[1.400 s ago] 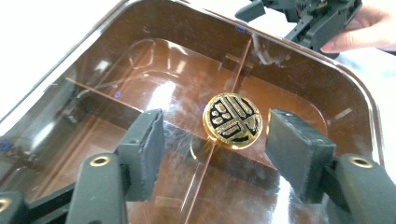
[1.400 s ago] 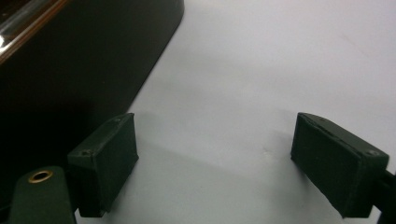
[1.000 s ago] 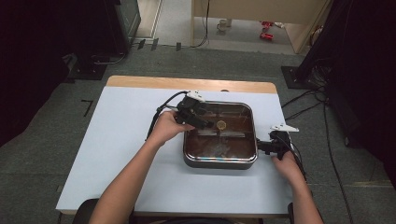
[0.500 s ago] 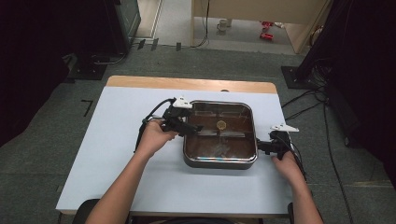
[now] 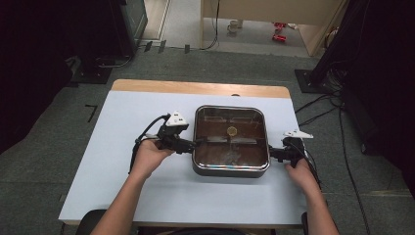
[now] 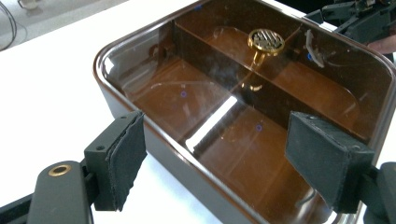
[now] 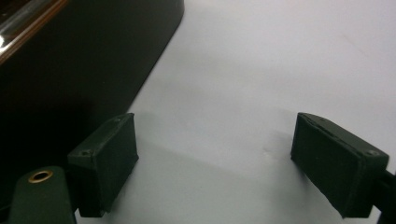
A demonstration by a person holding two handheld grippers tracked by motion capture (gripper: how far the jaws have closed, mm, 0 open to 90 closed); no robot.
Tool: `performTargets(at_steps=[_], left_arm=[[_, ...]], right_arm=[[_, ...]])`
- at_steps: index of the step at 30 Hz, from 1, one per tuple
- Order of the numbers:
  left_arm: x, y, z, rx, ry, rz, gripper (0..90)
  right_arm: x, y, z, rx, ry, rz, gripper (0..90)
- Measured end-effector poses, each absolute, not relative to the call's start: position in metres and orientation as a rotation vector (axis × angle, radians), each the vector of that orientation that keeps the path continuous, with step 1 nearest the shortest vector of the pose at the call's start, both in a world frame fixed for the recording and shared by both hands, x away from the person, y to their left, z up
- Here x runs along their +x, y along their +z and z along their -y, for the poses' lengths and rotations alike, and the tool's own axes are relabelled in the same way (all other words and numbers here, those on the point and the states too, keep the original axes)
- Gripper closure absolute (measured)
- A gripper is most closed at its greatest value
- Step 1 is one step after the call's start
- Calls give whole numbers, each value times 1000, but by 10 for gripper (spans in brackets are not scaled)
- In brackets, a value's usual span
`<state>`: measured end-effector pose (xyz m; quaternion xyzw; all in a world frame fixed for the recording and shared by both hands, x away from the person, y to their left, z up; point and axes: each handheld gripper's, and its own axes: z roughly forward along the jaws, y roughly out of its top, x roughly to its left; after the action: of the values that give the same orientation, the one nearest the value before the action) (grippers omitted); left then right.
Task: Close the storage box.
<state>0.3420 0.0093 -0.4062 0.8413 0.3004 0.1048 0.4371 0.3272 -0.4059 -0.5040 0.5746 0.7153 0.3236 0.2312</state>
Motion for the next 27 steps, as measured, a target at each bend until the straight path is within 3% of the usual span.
performTargets(at_steps=[14, 27], left_arm=[[329, -419, -36, 2060, 305, -766, 202], [312, -456, -58, 2058, 333, -821, 200]], right_arm=[[327, -504, 406, 1580, 888, -1967, 142], [327, -504, 406, 1582, 889, -1967, 142]])
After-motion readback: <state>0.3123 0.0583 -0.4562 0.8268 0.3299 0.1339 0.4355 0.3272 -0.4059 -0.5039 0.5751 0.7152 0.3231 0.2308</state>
